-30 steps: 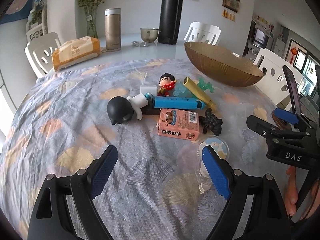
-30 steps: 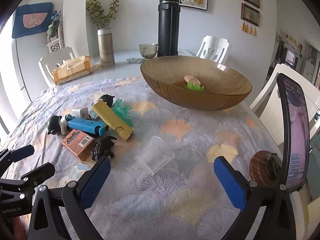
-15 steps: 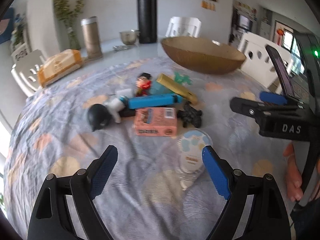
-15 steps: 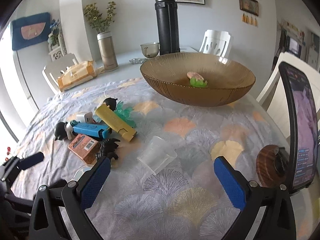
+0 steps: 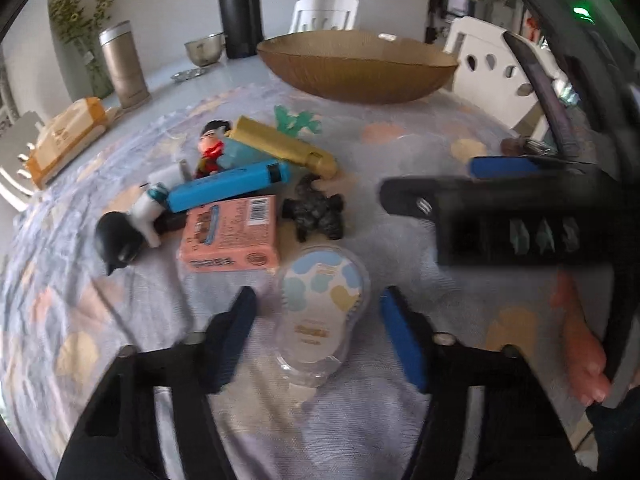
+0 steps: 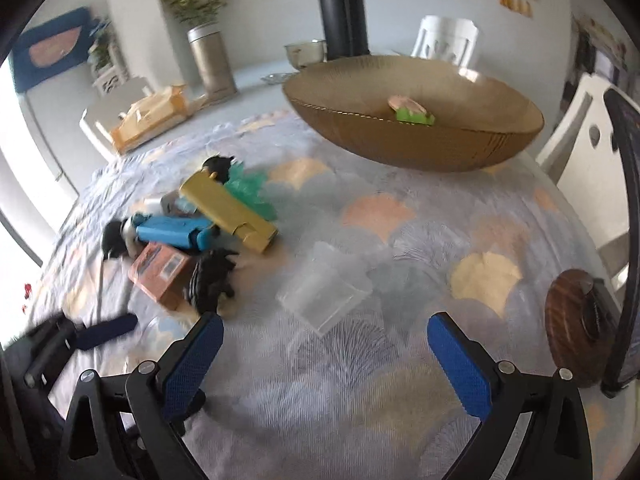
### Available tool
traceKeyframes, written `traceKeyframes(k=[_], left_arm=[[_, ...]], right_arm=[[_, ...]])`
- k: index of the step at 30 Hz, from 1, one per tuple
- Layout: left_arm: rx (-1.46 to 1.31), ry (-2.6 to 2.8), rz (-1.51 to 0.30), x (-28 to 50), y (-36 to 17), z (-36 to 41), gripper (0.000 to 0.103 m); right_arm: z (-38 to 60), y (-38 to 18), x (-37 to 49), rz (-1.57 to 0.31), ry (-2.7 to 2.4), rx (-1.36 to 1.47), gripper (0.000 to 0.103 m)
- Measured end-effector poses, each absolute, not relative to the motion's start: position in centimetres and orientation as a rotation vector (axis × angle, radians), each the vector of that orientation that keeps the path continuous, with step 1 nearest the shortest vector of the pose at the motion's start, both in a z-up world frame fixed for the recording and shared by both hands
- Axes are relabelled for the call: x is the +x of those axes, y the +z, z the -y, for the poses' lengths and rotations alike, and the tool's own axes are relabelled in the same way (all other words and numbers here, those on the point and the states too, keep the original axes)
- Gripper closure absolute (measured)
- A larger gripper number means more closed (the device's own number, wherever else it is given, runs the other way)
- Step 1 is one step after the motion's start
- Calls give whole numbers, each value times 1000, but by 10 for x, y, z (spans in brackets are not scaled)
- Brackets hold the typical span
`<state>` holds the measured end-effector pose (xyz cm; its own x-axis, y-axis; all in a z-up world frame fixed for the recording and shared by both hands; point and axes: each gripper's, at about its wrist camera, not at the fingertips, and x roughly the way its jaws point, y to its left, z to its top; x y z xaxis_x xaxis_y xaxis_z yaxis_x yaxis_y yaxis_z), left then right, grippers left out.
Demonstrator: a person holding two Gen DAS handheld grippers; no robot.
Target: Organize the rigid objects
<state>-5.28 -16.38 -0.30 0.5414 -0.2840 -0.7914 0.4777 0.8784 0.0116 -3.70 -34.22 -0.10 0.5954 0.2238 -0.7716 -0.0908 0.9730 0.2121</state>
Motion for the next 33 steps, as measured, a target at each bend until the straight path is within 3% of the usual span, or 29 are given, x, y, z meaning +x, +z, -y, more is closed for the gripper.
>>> traceKeyframes(k=[1, 3, 4, 6, 9, 17, 28, 31, 33], left_arm=[[236, -462, -888, -53, -3, 164, 57], [237, -460, -885, -54, -3, 163, 57], [237, -459, -881, -54, -3, 163, 57], [238, -456, -871, -56, -2, 162, 57], [237, -439, -862, -57, -1, 162, 57], [72, -403, -765, -62, 14, 131, 57], [50, -378, -766, -60, 13, 126, 57], [51, -384, -771, -60, 13, 126, 57], [56, -388, -771, -60, 13, 127, 57]], right_arm=[[345, -1, -35, -920, 187, 185, 2], [350, -7, -29, -953, 192, 266, 19], [349, -6, -29, -940, 171, 257, 21], [345, -5, -29, -939, 176, 240, 48], [337, -3, -32, -929, 180, 194, 62], [334, 13, -73, -876, 324, 99, 63], [335, -5, -89, -970, 379, -39, 63], [342, -6, -87, -991, 379, 2, 56], [344, -5, -85, -1002, 389, 43, 36]])
